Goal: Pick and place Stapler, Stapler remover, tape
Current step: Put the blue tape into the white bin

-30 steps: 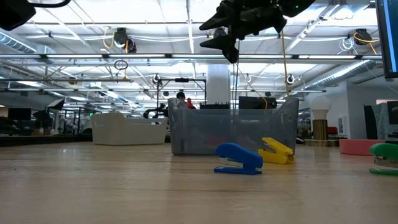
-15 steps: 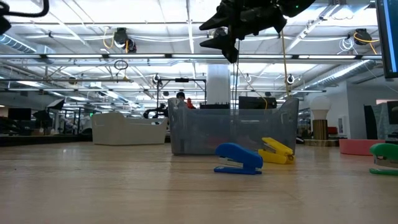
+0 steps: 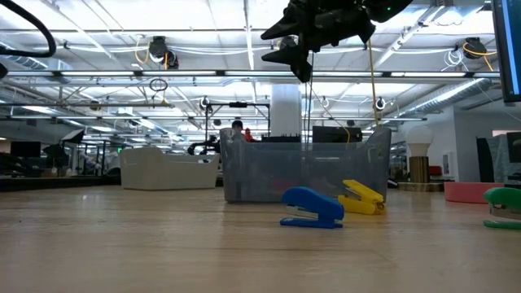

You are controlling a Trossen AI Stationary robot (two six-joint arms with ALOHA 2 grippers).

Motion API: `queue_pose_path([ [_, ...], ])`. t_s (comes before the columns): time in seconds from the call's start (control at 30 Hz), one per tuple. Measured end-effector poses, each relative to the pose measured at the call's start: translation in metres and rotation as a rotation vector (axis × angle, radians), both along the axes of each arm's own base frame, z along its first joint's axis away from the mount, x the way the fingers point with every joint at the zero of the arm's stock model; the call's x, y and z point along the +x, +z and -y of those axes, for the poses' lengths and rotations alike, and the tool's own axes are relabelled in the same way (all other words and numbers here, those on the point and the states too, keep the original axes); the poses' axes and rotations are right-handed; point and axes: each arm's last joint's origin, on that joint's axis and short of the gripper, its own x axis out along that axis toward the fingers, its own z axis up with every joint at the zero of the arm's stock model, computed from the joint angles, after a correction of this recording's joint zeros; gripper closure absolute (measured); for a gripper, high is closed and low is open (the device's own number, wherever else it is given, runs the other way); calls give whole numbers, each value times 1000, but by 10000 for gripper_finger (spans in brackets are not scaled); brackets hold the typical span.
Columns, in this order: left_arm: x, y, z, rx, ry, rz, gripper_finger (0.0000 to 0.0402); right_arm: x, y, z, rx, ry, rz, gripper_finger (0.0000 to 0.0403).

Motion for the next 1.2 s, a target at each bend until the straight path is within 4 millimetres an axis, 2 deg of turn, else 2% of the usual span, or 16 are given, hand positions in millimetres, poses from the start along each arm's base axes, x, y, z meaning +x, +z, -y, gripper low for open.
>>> queue_pose_path([
  [0.17, 0, -1, 0, -4, -5, 5, 306, 0, 0, 0, 0, 0, 0, 217],
  [0.73, -1, 2, -1, -13, 3, 19, 250, 0, 0, 0, 1, 0, 0, 216],
  [0.93, -3, 13, -6, -25, 41, 90, 237, 0, 0, 0, 1, 0, 0, 219],
  [1.2, -12, 37, -15, -130, 97, 154, 236, 0, 0, 0, 1, 0, 0, 216],
])
